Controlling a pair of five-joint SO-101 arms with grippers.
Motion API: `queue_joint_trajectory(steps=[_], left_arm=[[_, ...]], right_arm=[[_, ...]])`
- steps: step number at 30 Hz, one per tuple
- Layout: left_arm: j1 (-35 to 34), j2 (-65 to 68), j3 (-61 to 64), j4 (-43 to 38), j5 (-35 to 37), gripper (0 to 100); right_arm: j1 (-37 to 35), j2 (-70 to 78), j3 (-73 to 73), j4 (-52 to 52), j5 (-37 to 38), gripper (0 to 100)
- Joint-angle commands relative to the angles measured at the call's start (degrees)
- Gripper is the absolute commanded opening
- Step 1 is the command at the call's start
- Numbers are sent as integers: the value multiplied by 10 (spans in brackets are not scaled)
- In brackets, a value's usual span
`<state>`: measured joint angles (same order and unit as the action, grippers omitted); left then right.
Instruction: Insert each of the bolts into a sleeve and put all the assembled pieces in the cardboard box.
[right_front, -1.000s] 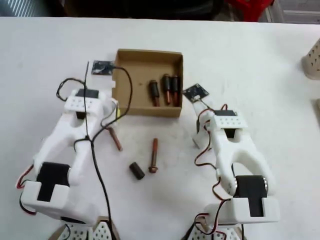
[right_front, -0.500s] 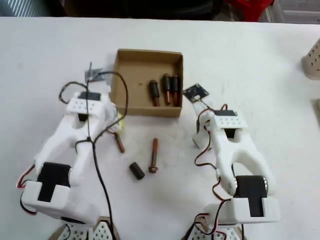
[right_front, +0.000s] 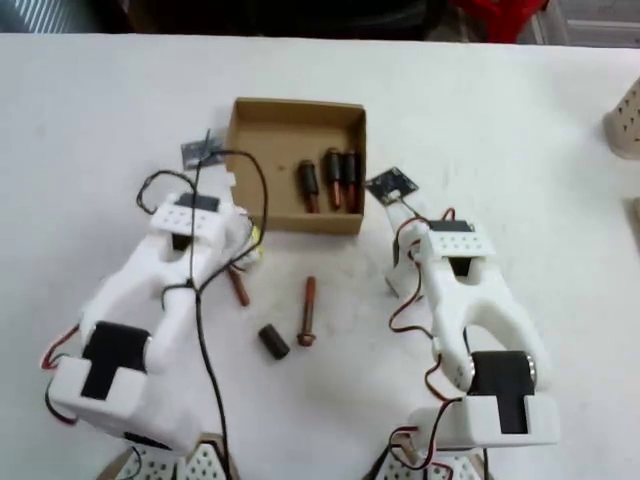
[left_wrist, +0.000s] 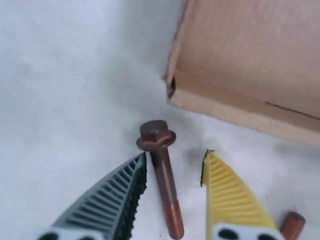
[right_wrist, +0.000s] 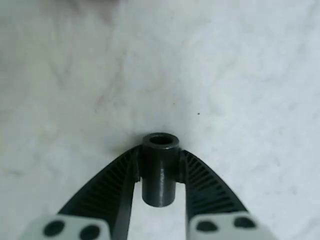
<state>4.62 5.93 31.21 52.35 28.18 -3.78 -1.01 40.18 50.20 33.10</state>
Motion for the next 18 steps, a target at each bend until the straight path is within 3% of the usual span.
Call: queue_joint_trajectory(steps=[1,5,10,18], left_arm=[[-8,42,-30,-2,7,207],[-8,65,-65,33,6,182],[-8,67,-69,31,-10,11],[-8,66,-68,25,-40,20]], right_arm=[[4,-5,-3,-2,6,17],[4,-5,-3,-2,6,17],[4,-5,-3,-2,6,17],[5,-5,-3,-2,6,17]])
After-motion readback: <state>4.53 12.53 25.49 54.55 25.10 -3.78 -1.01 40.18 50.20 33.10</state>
